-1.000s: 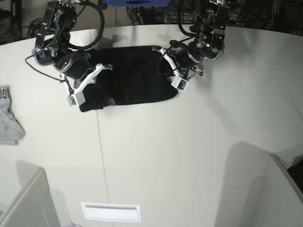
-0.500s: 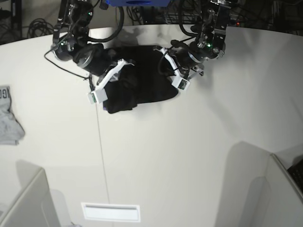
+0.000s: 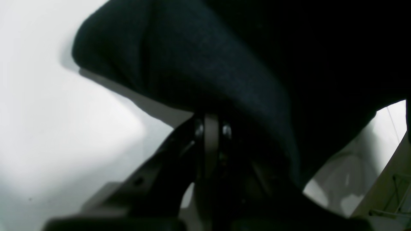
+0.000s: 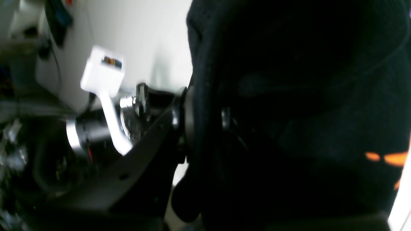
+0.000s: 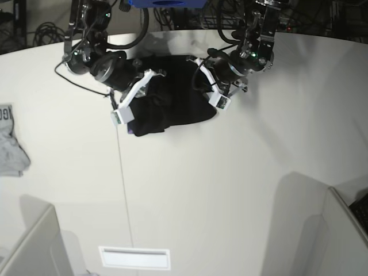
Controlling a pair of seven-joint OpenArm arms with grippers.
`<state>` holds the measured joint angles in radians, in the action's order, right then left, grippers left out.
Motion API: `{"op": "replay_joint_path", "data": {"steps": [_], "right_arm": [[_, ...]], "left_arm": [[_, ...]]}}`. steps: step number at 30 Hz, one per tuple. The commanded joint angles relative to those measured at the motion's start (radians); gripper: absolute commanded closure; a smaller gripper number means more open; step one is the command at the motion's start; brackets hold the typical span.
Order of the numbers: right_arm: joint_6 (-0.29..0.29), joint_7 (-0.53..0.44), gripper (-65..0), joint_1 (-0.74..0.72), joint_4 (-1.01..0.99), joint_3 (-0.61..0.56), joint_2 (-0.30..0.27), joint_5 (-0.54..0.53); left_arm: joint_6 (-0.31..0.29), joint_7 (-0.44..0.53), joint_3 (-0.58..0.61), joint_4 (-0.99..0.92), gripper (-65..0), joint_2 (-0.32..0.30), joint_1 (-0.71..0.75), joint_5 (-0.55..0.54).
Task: Fold the T-shirt properly
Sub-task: 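Fold the strip end with the left gripper toward the right gripper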
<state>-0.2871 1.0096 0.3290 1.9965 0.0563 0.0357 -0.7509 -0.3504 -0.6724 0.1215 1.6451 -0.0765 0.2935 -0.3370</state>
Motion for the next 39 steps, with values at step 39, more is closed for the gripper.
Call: {"op": "replay_joint_path", "data": {"steps": [39], "right_arm": [[-0.004,-0.031,0.0,-0.052,-0.085,-0.031,-0.012,-0.023]], "left_arm": [[0.003,-0.028,-0.121,0.172,0.0,-0.064,0.045,0.019]]}}
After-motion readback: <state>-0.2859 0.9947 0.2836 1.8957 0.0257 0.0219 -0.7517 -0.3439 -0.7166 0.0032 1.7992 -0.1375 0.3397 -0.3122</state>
